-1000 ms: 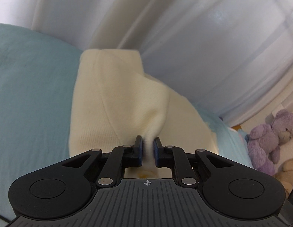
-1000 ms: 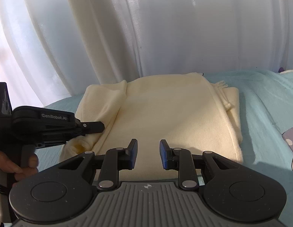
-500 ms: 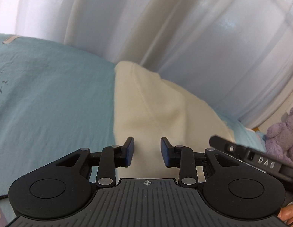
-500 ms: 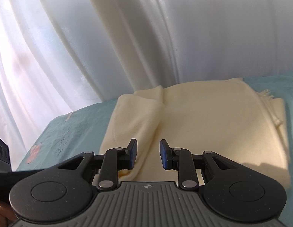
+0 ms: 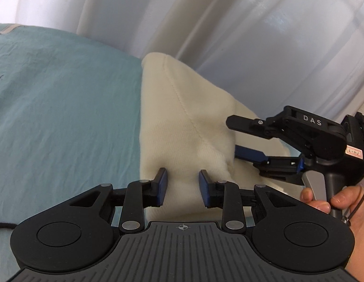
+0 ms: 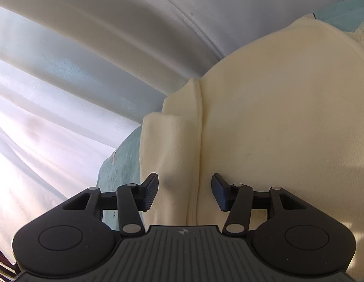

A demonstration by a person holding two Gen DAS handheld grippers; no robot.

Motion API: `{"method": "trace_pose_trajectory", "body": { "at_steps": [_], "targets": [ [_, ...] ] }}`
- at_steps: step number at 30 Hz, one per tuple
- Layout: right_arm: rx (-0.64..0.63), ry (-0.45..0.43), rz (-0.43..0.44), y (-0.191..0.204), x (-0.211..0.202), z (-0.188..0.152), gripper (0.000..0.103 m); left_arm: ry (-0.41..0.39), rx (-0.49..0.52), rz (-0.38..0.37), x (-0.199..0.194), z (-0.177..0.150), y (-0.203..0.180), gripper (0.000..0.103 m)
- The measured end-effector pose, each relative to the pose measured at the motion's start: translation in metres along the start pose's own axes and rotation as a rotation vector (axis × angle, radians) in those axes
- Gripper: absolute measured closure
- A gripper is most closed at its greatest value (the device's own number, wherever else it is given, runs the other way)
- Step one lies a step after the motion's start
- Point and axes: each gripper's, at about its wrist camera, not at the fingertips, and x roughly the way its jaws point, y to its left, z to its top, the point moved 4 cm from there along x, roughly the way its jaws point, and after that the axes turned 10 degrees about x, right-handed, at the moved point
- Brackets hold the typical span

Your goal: Fold small clothes

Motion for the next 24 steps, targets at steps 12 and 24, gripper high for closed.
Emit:
{"method": "trace_pose_trajectory", "body": {
  "at_steps": [12,24],
  "targets": [
    [-0.236,0.014,-0.106,0.033,0.029,-0.013,0.084,0.022,-0.048,-0.024,-0.012,0.001,0.007,0.068],
    [-0.558,-0.198,-0.422,0.038,-0.028,-0.018,0.095,0.053,-0.063,0.089,-0.014,0.024,0.007,0.056]
  ]
}}
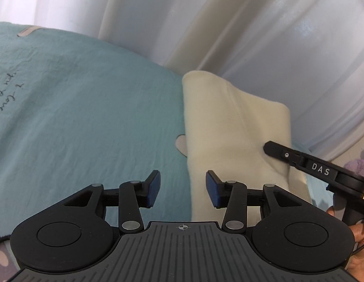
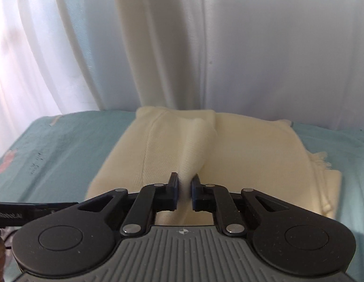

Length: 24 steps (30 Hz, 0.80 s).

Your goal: Fold small clothes

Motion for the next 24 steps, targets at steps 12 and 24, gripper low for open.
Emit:
{"method": "trace_pose_trajectory", "body": {
  "at_steps": [12,24],
  "targets": [
    [0.479,0.111,0.301,-0.063,0.015,-0.012,0.068,0.067,0.055,-0.071,0.027,-0.008,-0.029,0.053],
    [0.509,0.144,0.347,-0.04,0.042,-0.006,0.074,0.075,0.051,-0.078,0.039,-0.001,-0.023,0.051]
  ]
}}
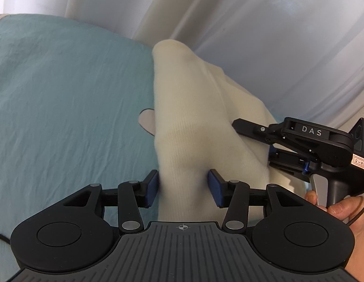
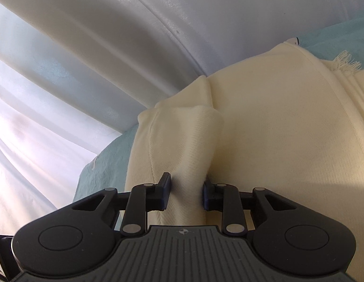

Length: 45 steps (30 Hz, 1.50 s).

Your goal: Fold small clothes

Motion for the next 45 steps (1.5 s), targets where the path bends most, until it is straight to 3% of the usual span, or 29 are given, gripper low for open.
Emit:
{"method": "trace_pose_trajectory", "body": {
  "at_steps": [5,7,8,9,11,14,16,20,23,25,27,30,33,35,38,42,45],
  "targets": [
    [0.129,0.044,0.11,-0.011,0.008,0.003,0.065,-0.001,0.004,-0.003,-0.001,0.0,-0.001,0.051],
    [0.131,0.04,0.104,-0.01,0.01,0.004,0.068,-0.002,0.008,-0.002,-0.002,0.0,-0.002,0.051],
    [0.095,0.031,0.072,-0.007,0.01,0.003,0.077,-0.001,0.007,-0.001,-0.002,0.001,-0.002,0.051],
    [0.034,0.018,0.02,-0.001,0.01,0.001,0.083,0.001,0.003,0.002,-0.002,0.001,-0.002,0.05],
    [-0.14,-0.026,-0.088,0.019,0.006,-0.005,0.085,0.01,-0.004,0.019,-0.005,0.002,-0.001,0.042],
    [-0.485,-0.13,-0.276,0.06,-0.003,-0.022,0.087,0.001,0.006,0.082,-0.011,0.006,-0.002,0.034],
    [-0.629,-0.194,-0.309,0.078,-0.013,-0.03,0.087,-0.013,0.036,0.116,-0.015,0.01,-0.006,0.031],
    [-0.722,-0.263,-0.373,0.084,-0.027,-0.029,0.087,-0.035,0.06,0.128,-0.019,0.014,-0.011,0.029],
    [-0.723,-0.285,-0.471,0.066,-0.029,-0.022,0.087,-0.024,0.071,0.154,-0.014,0.013,-0.014,0.03],
    [-0.696,-0.252,-0.533,0.048,-0.023,-0.017,0.087,-0.011,0.091,0.168,-0.009,0.012,-0.017,0.03],
    [-0.658,-0.21,-0.54,0.033,-0.018,-0.014,0.084,-0.005,0.09,0.144,-0.005,0.01,-0.019,0.03],
    [-0.507,-0.184,-0.393,0.023,-0.03,0.002,0.074,-0.001,0.104,0.141,-0.001,0.008,-0.022,0.03],
    [-0.217,-0.114,-0.207,-0.006,-0.035,0.021,0.061,-0.009,0.122,0.136,-0.002,0.006,-0.022,0.031],
    [-0.109,-0.104,-0.162,-0.019,-0.033,0.025,0.066,-0.007,0.112,0.126,0.0,0.007,-0.022,0.031],
    [-0.245,-0.138,-0.218,-0.002,-0.032,0.018,0.085,-0.004,0.113,0.126,0.002,0.006,-0.021,0.031],
    [-0.587,-0.272,-0.422,0.041,-0.034,-0.006,0.087,-0.005,0.12,0.129,-0.002,0.009,-0.026,0.031],
    [-0.671,-0.367,-0.498,0.05,-0.045,-0.009,0.088,-0.025,0.14,0.131,-0.01,0.01,-0.032,0.031]
  ]
}}
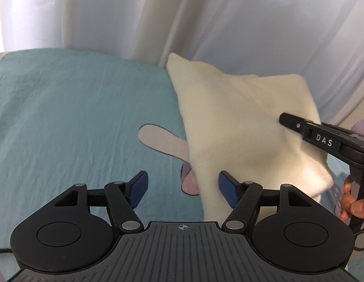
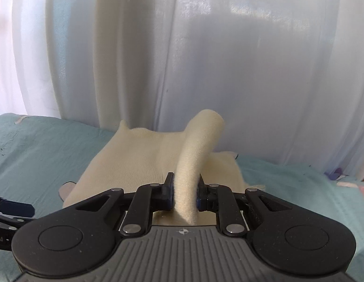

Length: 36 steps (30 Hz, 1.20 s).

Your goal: Fold small clothes

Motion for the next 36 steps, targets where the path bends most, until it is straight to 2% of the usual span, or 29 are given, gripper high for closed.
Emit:
{"method": "trace_pose_trajectory", "body": {
  "at_steps": [6,10,12,15,17,19,21,26,28,30,32,33,35,36],
  "targets": [
    [0.018,0.056,-0.1,-0.027,0.011,-0.012,0.087,-0.009,0.059,-0.005,-0.007,-0.003,-0.013,0.031],
    [-0.055,0.051,-0.139,-0.032,0.011,-0.027,0.084,0.009,0.077,-0.025,-0.005,-0.007,-0.024,0.031],
    [-0.029,0.031,-0.176,-0.038,0.007,-0.024,0.08,0.015,0.087,-0.035,-0.005,-0.009,-0.028,0.031],
    [0.098,0.0,-0.193,-0.059,-0.013,-0.024,0.077,0.018,0.11,-0.05,-0.008,-0.014,-0.033,0.031],
    [0.233,0.004,-0.135,-0.075,-0.039,-0.029,0.075,0.024,0.121,-0.053,-0.01,-0.018,-0.035,0.031],
    [0.354,0.033,-0.038,-0.085,-0.058,-0.041,0.072,0.032,0.126,-0.057,-0.01,-0.021,-0.037,0.031],
    [0.454,0.062,0.039,-0.09,-0.07,-0.057,0.06,0.041,0.127,-0.066,-0.008,-0.023,-0.039,0.031],
    [0.633,0.145,0.158,-0.095,-0.068,-0.086,0.058,0.063,0.151,-0.095,0.0,-0.029,-0.054,0.031],
    [0.666,0.149,0.192,-0.091,-0.059,-0.091,0.062,0.07,0.168,-0.089,0.006,-0.029,-0.057,0.031],
    [0.663,0.153,0.189,-0.084,-0.048,-0.092,0.085,0.083,0.172,-0.066,0.011,-0.029,-0.057,0.031],
    [0.648,0.16,0.157,-0.08,-0.043,-0.092,0.091,0.078,0.166,-0.052,0.014,-0.027,-0.055,0.031],
    [0.682,0.159,0.188,-0.081,-0.044,-0.091,0.093,0.075,0.16,-0.046,0.015,-0.026,-0.054,0.031],
    [0.903,0.148,0.351,-0.097,-0.047,-0.095,0.093,0.066,0.143,-0.039,0.013,-0.023,-0.049,0.032],
    [0.991,0.143,0.389,-0.106,-0.048,-0.099,0.094,0.058,0.135,-0.034,0.011,-0.022,-0.045,0.032]
  ]
}}
